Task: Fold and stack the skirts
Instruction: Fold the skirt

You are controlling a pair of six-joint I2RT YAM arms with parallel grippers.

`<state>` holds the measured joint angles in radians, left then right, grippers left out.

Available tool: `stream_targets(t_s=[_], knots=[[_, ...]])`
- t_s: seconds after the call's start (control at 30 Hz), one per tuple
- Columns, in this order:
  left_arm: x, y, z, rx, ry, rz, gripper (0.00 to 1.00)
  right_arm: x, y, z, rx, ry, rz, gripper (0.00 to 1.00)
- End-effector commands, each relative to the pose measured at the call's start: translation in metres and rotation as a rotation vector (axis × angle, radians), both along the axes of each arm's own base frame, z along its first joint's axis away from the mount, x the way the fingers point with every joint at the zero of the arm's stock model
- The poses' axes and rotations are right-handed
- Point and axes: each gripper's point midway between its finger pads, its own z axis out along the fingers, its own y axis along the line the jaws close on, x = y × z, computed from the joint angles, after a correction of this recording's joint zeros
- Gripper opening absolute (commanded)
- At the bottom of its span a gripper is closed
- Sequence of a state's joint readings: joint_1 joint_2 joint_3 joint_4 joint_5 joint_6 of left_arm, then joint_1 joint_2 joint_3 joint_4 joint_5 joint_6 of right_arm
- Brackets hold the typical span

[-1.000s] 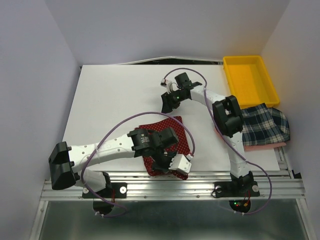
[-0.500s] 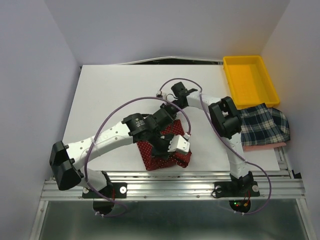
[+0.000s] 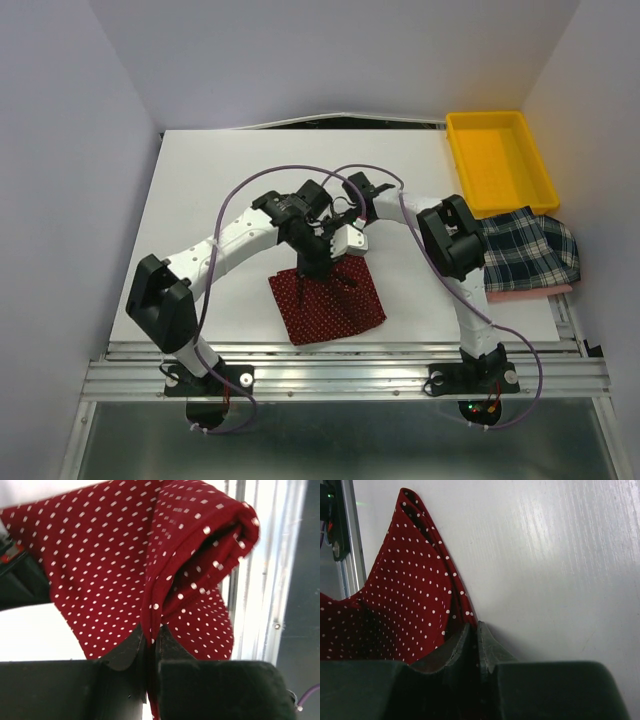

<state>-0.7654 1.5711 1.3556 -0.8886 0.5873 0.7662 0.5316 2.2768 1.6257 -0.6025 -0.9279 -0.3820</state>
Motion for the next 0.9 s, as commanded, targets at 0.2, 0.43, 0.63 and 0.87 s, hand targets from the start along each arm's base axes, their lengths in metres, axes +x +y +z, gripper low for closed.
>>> stream_targets(t_s=[0.2, 0.43, 0.63, 0.87], knots=[[0.061, -0.007, -0.028, -0.011, -0.043, 0.107, 0.01, -0.013, -0.015, -0.023, -0.097, 0.005, 0.015, 0.18], [0.081, -0.002, -0.051, 0.001, -0.031, 0.118, 0.09, -0.017, -0.017, -0.025, -0.101, 0.02, 0.016, 0.18], [0.108, 0.007, -0.042, -0.013, -0.073, 0.204, 0.35, -0.017, -0.017, -0.024, -0.108, 0.022, 0.007, 0.21], [0.138, 0.037, -0.015, -0.027, -0.155, 0.291, 0.56, -0.011, -0.021, -0.018, -0.142, 0.047, -0.056, 0.37]])
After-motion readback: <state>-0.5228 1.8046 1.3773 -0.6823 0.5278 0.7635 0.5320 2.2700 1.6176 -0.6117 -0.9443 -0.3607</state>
